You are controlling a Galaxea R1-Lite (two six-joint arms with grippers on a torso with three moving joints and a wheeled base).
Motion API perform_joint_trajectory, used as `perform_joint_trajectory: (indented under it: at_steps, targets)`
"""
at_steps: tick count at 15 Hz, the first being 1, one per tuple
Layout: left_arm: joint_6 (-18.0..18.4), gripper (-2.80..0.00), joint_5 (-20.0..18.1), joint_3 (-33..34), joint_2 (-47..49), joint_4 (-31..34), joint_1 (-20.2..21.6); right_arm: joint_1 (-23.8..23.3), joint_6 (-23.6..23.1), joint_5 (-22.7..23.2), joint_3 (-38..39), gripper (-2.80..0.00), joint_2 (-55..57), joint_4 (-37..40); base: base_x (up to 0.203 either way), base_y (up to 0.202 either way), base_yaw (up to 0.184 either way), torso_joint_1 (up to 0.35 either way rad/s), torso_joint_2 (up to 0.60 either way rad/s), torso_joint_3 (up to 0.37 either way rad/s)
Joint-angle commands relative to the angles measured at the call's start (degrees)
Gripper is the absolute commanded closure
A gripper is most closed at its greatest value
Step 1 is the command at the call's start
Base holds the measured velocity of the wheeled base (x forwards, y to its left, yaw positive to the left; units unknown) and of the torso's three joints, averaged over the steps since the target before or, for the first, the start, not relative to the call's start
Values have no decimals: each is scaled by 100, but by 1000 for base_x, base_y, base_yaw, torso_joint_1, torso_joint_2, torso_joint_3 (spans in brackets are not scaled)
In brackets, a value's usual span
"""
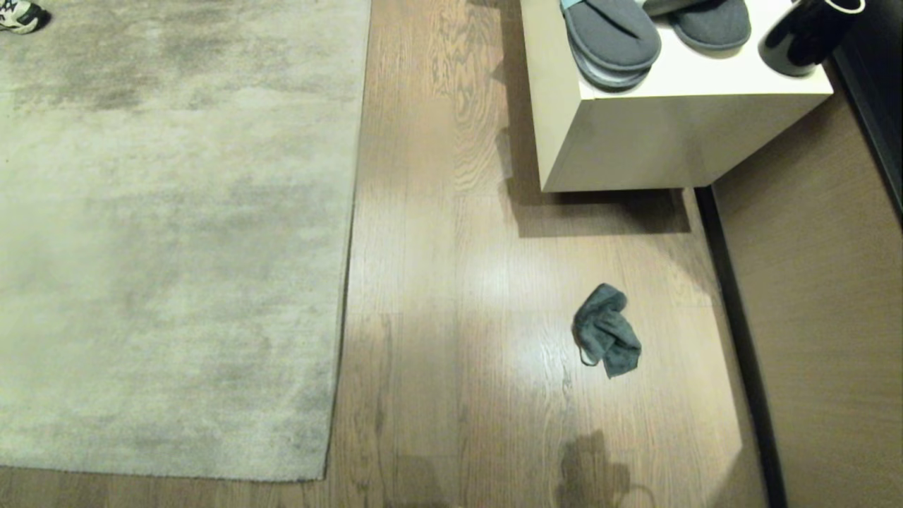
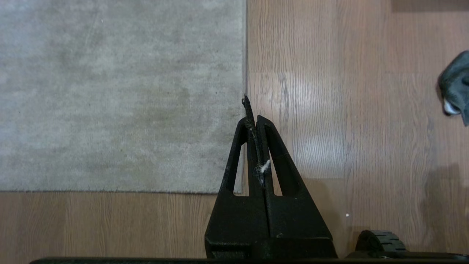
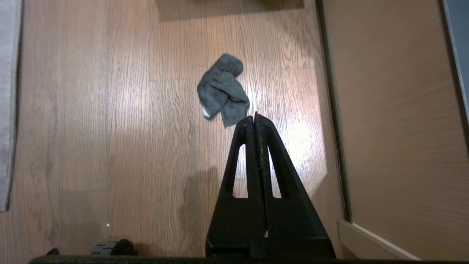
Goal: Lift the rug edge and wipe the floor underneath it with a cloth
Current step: Pick up the rag
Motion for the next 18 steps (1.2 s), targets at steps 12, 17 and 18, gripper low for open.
perform_joint_trajectory:
  at_steps: [12, 17, 18]
  targets:
    - [-9, 0, -6, -2, 0, 10, -6, 4, 1, 0, 0, 0, 7, -3, 0, 0, 0, 3, 3, -198]
    - [-9, 0, -6, -11, 0, 45, -6, 2, 1, 0, 0, 0, 7, -3, 0, 0, 0, 2, 2, -198]
    - [-9, 0, -6, -11, 0, 45, -6, -2, 1, 0, 0, 0, 7, -3, 0, 0, 0, 6, 2, -205]
